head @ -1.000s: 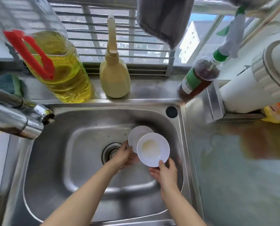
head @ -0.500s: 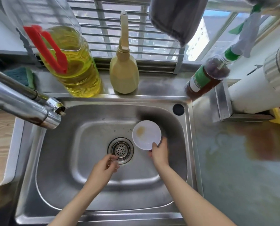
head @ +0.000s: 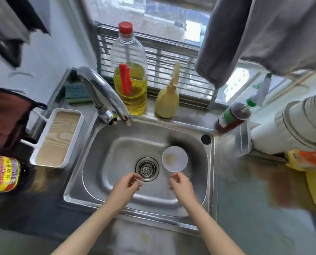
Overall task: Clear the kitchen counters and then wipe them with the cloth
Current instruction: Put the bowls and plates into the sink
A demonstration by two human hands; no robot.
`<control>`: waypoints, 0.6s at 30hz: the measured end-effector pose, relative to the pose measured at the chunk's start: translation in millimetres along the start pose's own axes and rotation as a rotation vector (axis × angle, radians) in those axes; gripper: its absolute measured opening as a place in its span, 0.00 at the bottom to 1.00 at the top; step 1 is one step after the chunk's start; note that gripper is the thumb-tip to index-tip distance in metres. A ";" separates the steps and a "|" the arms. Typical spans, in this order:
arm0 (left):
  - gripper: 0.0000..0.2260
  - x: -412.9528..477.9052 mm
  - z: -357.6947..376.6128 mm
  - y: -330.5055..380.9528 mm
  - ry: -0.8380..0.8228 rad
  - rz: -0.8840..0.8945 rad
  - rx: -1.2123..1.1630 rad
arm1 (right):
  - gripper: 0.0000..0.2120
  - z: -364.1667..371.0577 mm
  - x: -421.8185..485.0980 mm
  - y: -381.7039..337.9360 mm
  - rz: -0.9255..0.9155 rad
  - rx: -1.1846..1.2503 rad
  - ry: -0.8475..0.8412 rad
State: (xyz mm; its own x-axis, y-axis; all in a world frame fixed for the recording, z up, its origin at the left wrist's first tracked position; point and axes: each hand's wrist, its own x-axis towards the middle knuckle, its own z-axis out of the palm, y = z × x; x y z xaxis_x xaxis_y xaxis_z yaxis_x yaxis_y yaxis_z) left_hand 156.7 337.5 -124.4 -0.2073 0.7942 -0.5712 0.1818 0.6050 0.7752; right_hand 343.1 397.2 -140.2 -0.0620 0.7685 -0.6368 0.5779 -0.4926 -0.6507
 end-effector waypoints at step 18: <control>0.09 -292.2 -25.8 -130.4 1.039 -0.208 -0.612 | 0.07 124.7 -154.0 -45.1 -0.778 -0.564 -0.721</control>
State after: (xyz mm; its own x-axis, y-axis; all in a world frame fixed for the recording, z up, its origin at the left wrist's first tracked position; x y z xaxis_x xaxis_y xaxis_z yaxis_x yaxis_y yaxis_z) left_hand 168.7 25.1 -51.6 -0.8983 0.0931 -0.4294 -0.3702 0.3661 0.8538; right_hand 225.1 250.2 -64.4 -0.8895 0.2868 -0.3558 0.4475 0.3883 -0.8056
